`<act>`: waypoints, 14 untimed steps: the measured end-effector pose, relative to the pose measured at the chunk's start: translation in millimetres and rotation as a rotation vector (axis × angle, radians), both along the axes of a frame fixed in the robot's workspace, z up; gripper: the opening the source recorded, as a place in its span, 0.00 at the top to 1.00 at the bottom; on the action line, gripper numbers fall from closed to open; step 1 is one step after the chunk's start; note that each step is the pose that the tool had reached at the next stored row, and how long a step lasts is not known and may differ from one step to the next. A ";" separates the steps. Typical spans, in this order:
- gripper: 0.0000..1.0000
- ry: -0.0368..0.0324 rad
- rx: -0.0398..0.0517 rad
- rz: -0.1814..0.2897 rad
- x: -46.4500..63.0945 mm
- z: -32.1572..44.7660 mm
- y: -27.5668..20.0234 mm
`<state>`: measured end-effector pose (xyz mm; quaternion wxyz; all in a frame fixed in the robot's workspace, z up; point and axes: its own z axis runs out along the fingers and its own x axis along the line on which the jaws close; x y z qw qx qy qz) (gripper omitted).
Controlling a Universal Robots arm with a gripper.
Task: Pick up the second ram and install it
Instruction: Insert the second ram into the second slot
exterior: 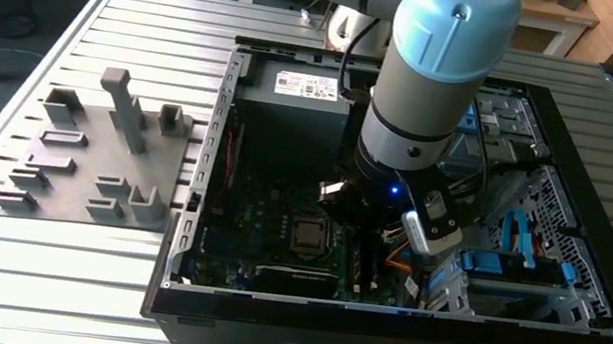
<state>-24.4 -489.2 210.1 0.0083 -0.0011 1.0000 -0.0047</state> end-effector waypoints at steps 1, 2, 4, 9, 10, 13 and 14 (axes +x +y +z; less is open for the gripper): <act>0.86 0.0000 0.0008 0.000 0.0 0.0 0.0; 0.86 -0.0001 0.0023 0.000 0.0 -0.1 0.1; 0.85 -0.0001 0.0039 0.000 0.1 -0.2 0.1; 0.79 -0.0003 0.0046 0.000 0.0 4.9 0.0; 0.79 -0.0005 0.0049 0.000 0.1 9.4 0.1; 0.79 -0.0006 0.0046 0.000 0.1 22.9 0.2; 0.79 -0.0006 0.0047 0.000 0.0 27.4 0.5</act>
